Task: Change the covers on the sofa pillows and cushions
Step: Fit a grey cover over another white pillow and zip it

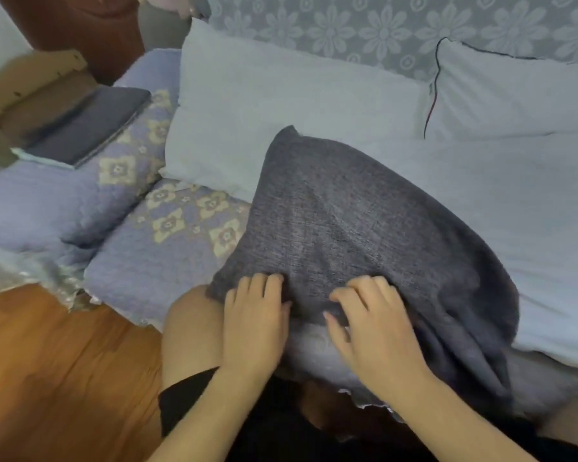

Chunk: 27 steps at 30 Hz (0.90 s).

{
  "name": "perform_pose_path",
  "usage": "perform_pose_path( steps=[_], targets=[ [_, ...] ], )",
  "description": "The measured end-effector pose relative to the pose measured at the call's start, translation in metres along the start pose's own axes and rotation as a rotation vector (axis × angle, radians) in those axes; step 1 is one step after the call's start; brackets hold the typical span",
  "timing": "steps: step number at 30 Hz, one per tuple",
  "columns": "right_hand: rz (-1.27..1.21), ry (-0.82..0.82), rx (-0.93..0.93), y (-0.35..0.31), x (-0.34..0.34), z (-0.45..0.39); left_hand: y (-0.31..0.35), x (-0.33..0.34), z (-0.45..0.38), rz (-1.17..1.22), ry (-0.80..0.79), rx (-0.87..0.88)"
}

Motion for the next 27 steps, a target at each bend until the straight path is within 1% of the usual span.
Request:
perform_pose_path(
  steps=[1,3,5,7,9,11,13,14,15,16,17,18,19,20,21,23,24,25,26,27],
  targets=[
    [0.058,-0.08,-0.038,-0.009,0.024,0.007,0.003,0.004,-0.004,-0.014,0.014,0.013],
    [0.16,-0.209,0.036,0.011,0.058,0.022,0.009,0.001,-0.007,0.054,0.056,0.014],
    [0.245,-0.236,0.084,0.039,0.067,0.03,0.024,-0.007,-0.003,0.177,0.071,0.037],
    [0.282,-0.22,0.05,0.057,0.063,0.034,0.044,-0.009,0.005,0.242,0.05,0.107],
    [0.25,-0.24,0.003,0.066,0.059,0.042,0.045,-0.005,0.009,0.26,0.041,0.128],
    [0.216,-0.23,-0.066,0.072,0.054,0.05,0.024,-0.004,0.003,0.312,0.054,0.074],
    [0.188,-0.211,-0.064,0.091,0.047,0.052,-0.011,-0.014,-0.011,0.373,0.145,-0.007],
    [0.156,-0.192,-0.05,0.098,0.042,0.053,-0.034,-0.02,-0.02,0.393,0.195,-0.09],
    [0.118,-0.147,-0.032,0.098,0.033,0.051,-0.059,-0.02,-0.031,0.429,0.197,-0.21],
    [0.085,-0.13,-0.026,0.095,0.03,0.053,-0.08,-0.016,-0.043,0.489,0.142,-0.342],
    [0.053,-0.143,-0.041,0.084,0.029,0.052,-0.094,-0.005,-0.055,0.567,0.035,-0.464],
    [0.042,-0.186,-0.095,0.071,0.031,0.055,-0.099,0.009,-0.064,0.643,-0.102,-0.552],
    [0.034,-0.274,-0.142,0.062,0.035,0.056,-0.095,0.02,-0.073,0.706,-0.223,-0.597],
    [0.051,-0.375,-0.123,0.068,0.039,0.056,-0.086,0.025,-0.081,0.722,-0.32,-0.574],
    [0.108,-0.408,-0.056,0.089,0.036,0.052,-0.073,0.027,-0.091,0.693,-0.391,-0.496],
    [0.259,-0.254,0.104,0.143,0.009,0.035,-0.046,0.034,-0.102,0.566,-0.492,-0.324],
    [0.32,-0.202,0.129,0.158,-0.003,0.03,-0.036,0.039,-0.106,0.52,-0.517,-0.277],
    [0.362,-0.21,0.107,0.161,-0.006,0.031,-0.033,0.045,-0.11,0.474,-0.528,-0.27],
    [0.38,-0.206,0.036,0.156,-0.005,0.037,-0.03,0.048,-0.112,0.439,-0.533,-0.294],
    [0.373,-0.201,-0.033,0.146,-0.007,0.04,-0.03,0.052,-0.113,0.456,-0.529,-0.361]
  ],
)
Point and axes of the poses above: each hand's wrist, its own z-axis away from the middle knuckle, its own x-axis out of the palm, y = z × x, the point moved 10 cm from there along -z, towards the middle knuckle, and after that the axes turned 8 degrees about y, right-handed, at the moved point
